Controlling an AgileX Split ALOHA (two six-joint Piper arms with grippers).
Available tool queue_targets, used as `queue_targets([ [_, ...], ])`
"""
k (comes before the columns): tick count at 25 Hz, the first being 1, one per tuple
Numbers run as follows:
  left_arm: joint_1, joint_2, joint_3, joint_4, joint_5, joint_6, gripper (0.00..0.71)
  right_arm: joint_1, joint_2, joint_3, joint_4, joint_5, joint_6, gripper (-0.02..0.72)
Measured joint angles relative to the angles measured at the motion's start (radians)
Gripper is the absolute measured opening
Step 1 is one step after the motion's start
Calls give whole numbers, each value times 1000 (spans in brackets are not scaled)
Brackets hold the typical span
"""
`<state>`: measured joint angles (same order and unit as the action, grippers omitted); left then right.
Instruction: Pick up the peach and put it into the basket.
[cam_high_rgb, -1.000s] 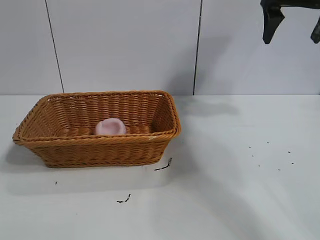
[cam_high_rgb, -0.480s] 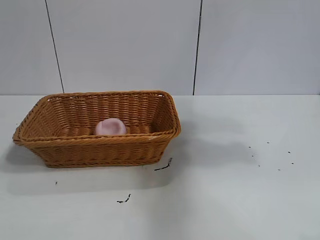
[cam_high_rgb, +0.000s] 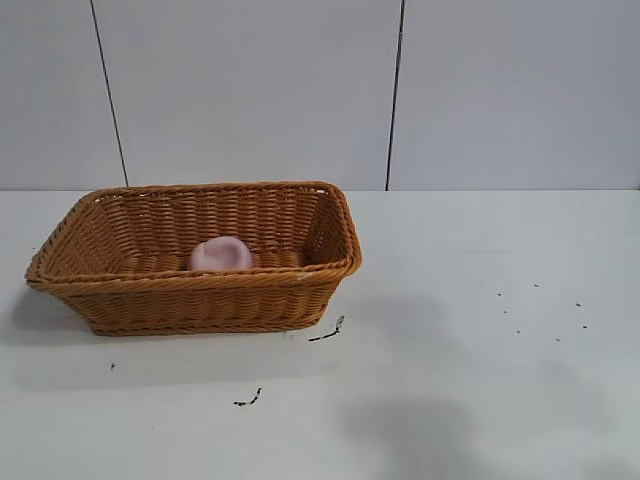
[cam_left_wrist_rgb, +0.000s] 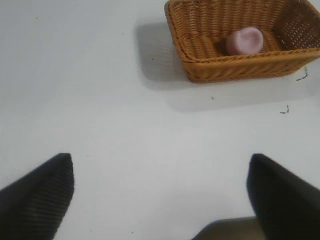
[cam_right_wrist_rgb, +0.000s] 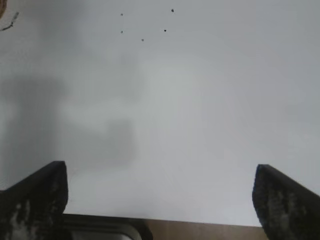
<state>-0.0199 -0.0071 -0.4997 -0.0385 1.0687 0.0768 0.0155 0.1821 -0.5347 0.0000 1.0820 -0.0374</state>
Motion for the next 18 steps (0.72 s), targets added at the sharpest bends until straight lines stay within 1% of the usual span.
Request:
queue_targets([
  [5,0,0,0,0,0,0,692,0,-174,9,0,-21,0,689],
  [12,0,0,0,0,0,0,692,0,-187,11,0,-25,0,689],
  [15,0,0,0,0,0,0,692,0,-187,31,0,-50,0,689],
  [18,0,0,0,0,0,0,692,0,-187,37,0,-55,0,689],
])
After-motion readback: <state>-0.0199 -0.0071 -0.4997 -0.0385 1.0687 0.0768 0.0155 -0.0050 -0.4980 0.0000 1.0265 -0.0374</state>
